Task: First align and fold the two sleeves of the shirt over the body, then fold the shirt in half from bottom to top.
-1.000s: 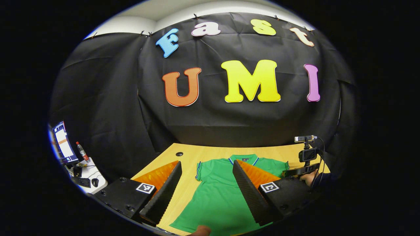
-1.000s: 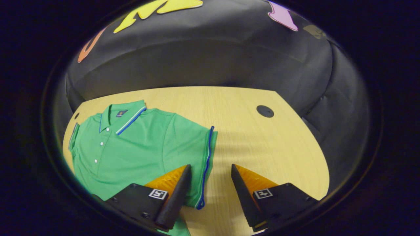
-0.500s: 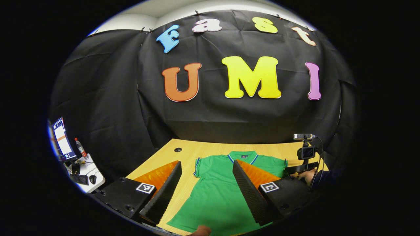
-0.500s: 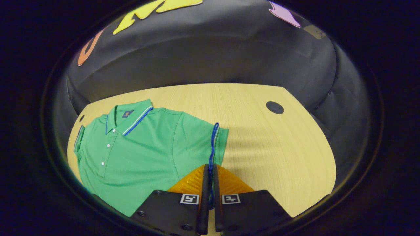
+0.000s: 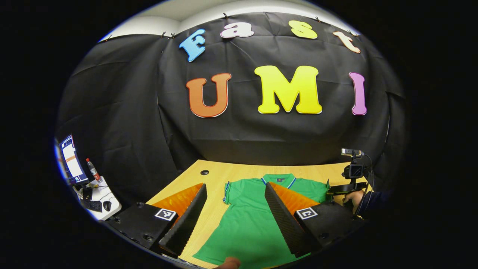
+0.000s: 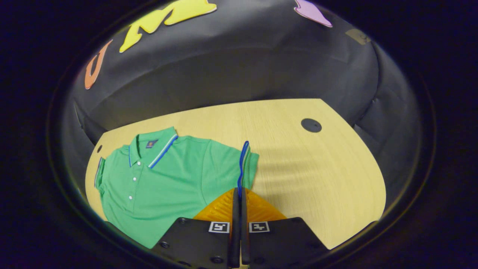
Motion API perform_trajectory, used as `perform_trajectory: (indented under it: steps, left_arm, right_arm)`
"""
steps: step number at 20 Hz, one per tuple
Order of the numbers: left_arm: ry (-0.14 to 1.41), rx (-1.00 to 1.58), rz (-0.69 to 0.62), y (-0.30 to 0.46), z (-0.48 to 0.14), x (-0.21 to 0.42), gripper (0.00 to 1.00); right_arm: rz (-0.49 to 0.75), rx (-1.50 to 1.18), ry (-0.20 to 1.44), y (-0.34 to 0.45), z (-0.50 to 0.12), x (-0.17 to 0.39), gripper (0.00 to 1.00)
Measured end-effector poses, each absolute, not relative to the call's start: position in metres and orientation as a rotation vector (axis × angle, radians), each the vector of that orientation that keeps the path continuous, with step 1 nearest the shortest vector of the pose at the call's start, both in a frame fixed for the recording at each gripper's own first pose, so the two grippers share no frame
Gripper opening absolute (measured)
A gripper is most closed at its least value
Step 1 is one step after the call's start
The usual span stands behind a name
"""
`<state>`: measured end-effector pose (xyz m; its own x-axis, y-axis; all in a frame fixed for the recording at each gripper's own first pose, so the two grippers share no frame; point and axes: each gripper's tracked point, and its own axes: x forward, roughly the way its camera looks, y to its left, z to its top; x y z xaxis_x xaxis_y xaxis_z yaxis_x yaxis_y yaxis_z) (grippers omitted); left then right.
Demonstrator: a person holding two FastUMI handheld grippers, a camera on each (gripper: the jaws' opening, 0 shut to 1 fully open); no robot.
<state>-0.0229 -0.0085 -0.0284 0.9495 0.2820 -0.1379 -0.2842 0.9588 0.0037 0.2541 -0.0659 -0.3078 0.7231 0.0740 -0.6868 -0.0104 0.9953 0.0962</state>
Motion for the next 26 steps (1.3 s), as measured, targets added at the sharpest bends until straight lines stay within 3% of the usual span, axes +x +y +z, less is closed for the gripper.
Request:
perform_trajectory:
  steps: [10,19,20,23,24,26]
  left_arm:
    - [0.171,-0.056,0.334,0.016,-0.046,-0.039,1.00]
    - [0.216,-0.087,0.375,0.049,-0.067,-0.053,1.00]
    - [0.220,-0.091,0.374,0.053,-0.068,-0.055,1.00]
    - [0.222,-0.094,0.365,0.067,-0.073,-0.051,1.00]
    - [0.224,-0.097,0.358,0.071,-0.076,-0.047,1.00]
    - [0.234,-0.105,0.341,0.080,-0.085,-0.039,1.00]
  right_arm:
    - [0.261,-0.093,0.714,0.015,-0.293,0.240,0.04]
    - [0.341,-0.148,0.776,0.061,-0.320,0.226,0.07]
    - [0.342,-0.147,0.775,0.061,-0.317,0.222,0.11]
    - [0.337,-0.136,0.765,0.061,-0.306,0.212,0.50]
    - [0.336,-0.129,0.763,0.061,-0.302,0.207,0.55]
    - [0.334,-0.109,0.743,0.057,-0.284,0.192,0.77]
